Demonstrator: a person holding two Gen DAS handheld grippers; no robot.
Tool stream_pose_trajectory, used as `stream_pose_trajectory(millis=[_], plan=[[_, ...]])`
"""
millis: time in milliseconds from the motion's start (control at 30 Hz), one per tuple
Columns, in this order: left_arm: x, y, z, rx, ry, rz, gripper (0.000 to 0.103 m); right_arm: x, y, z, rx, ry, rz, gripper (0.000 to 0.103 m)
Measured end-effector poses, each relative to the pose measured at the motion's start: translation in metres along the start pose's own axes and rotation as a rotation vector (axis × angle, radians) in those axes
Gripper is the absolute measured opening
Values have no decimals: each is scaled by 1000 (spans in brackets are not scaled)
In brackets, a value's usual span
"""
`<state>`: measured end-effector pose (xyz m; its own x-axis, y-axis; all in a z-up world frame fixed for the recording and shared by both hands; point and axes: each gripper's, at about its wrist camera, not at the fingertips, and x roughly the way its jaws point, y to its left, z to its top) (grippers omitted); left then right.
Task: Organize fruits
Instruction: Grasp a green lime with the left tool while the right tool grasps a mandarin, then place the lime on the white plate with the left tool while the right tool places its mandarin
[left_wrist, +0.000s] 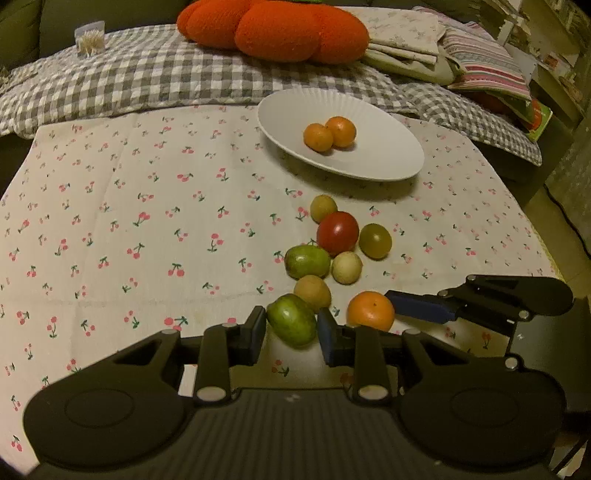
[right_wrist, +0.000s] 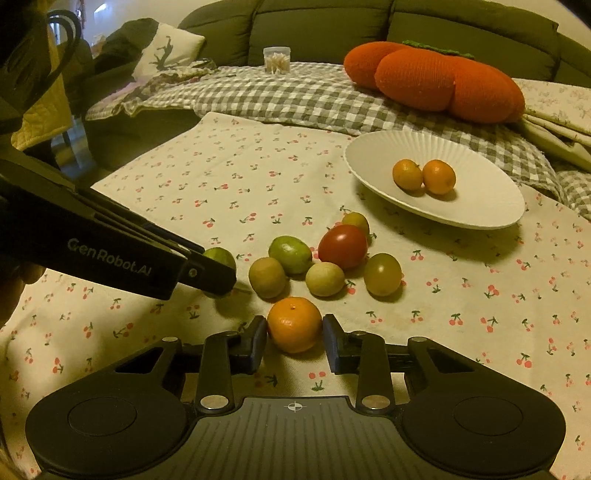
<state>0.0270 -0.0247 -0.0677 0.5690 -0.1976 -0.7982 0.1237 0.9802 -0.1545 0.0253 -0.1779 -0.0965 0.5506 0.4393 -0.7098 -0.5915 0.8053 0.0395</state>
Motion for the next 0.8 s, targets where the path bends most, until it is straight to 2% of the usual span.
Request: stream_pose_trajectory(millis=[367,800], plan=[[-5,-2,10,6,-37,3,28,-11,-4,5,0,-44,-22,31],[-7,-5,35,-7,-118,-5,28,-22,-24,20,37,-103,-68,31]])
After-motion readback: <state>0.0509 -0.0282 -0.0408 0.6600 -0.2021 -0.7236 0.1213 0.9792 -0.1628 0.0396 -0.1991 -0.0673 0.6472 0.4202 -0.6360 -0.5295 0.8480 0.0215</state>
